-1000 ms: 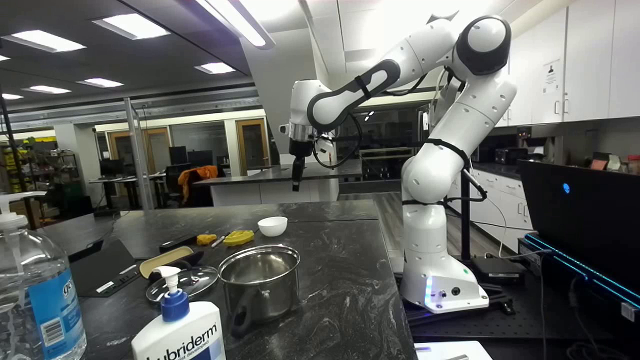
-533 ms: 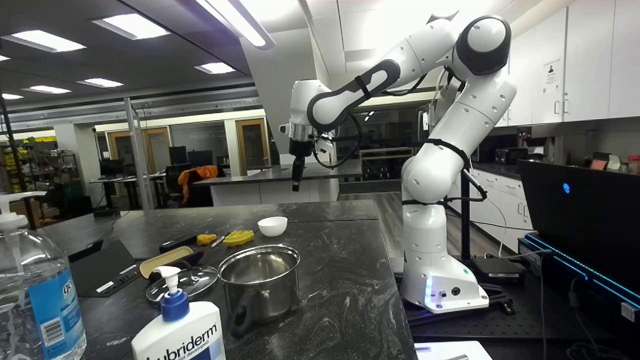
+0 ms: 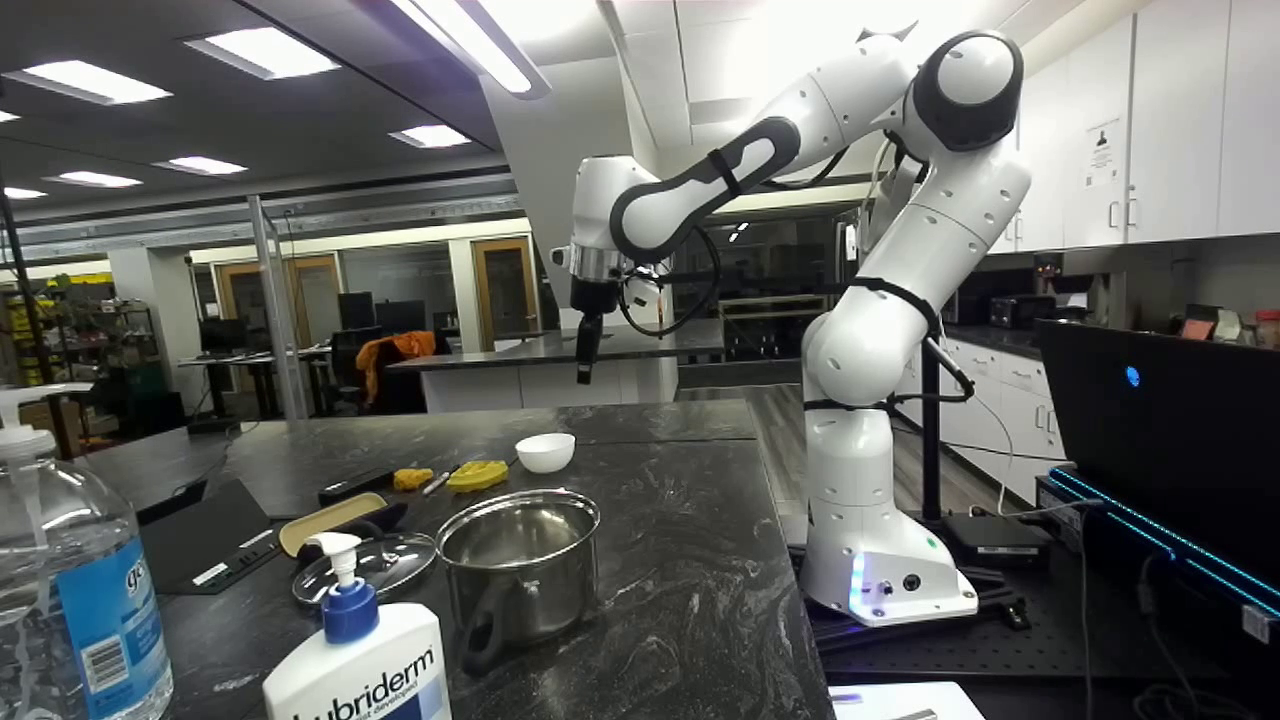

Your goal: Move the paper towel side to side

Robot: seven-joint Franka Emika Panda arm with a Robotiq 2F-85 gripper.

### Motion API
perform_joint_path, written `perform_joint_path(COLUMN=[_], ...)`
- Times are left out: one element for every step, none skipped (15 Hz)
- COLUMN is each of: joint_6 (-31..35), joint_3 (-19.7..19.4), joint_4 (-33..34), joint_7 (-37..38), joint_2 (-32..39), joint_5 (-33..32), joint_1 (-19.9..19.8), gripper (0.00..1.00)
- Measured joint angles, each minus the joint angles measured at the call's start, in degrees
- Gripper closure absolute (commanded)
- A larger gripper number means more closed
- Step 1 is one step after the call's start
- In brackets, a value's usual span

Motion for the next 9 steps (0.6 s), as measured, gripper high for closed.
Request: perform_joint_path(joint_6=[0.0, 0.0, 0.0, 0.0, 0.0, -0.03, -0.1, -0.16, -0.29], joint_3=[0.73, 1.45, 2.15, 2.75, 3.32, 3.75, 4.05, 4.27, 4.37], joint_4=[0.35, 0.84, 1.4, 2.06, 2.78, 3.53, 4.33, 5.2, 6.08], joint_7=[0.61, 1.4, 2.22, 2.81, 3.6, 4.28, 4.55, 4.58, 4.59], joint_2=[0.37, 0.86, 1.49, 2.2, 3.08, 3.99, 5.04, 6.22, 7.48], joint_5=[0.36, 0.59, 1.06, 1.58, 2.17, 2.84, 3.84, 4.96, 6.13], joint_1=[0.58, 1.15, 1.77, 2.33, 2.86, 3.39, 3.94, 4.51, 5.09], gripper=[0.0, 0.0, 0.0, 0.0, 0.0, 0.0, 0.0, 0.0, 0.0])
